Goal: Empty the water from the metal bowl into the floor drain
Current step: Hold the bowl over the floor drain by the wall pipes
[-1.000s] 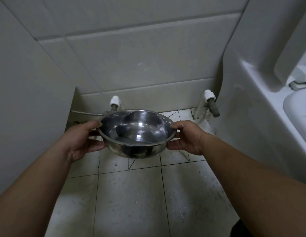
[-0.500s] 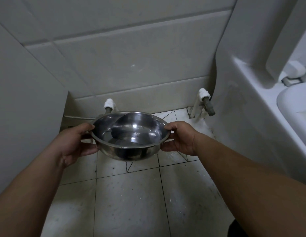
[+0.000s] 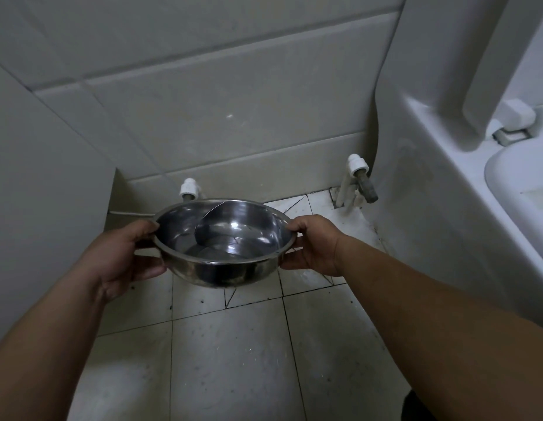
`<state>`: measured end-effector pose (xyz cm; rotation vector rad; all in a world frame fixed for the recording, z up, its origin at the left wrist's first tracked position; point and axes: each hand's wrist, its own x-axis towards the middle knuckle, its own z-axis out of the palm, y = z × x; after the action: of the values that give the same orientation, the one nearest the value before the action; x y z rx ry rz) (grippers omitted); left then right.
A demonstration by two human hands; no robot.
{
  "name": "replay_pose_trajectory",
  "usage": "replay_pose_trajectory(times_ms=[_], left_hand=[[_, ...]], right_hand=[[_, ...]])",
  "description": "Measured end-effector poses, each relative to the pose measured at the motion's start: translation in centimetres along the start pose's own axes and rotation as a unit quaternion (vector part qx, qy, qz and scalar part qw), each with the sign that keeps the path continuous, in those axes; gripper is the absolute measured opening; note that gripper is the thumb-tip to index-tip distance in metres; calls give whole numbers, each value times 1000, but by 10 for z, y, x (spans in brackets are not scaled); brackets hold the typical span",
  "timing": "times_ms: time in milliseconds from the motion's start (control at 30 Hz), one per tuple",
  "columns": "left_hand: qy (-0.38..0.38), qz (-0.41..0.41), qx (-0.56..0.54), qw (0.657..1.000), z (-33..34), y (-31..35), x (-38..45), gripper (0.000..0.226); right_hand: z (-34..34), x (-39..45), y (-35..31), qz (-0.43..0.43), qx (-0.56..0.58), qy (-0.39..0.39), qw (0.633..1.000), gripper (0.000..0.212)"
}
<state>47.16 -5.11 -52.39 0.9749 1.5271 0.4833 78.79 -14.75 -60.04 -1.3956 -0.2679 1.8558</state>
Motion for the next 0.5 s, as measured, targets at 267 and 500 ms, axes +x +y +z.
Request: replay_pose_trajectory(times_ms=[267,500], left_hand=[[5,-1,9,1000,-2,2,-4,23],[12,4,16,1000,-7,6,-2,22]], right_hand=[[2,1,1,3,9,-6,1000,34],[6,0,3,-2,9,-13,1000,27]])
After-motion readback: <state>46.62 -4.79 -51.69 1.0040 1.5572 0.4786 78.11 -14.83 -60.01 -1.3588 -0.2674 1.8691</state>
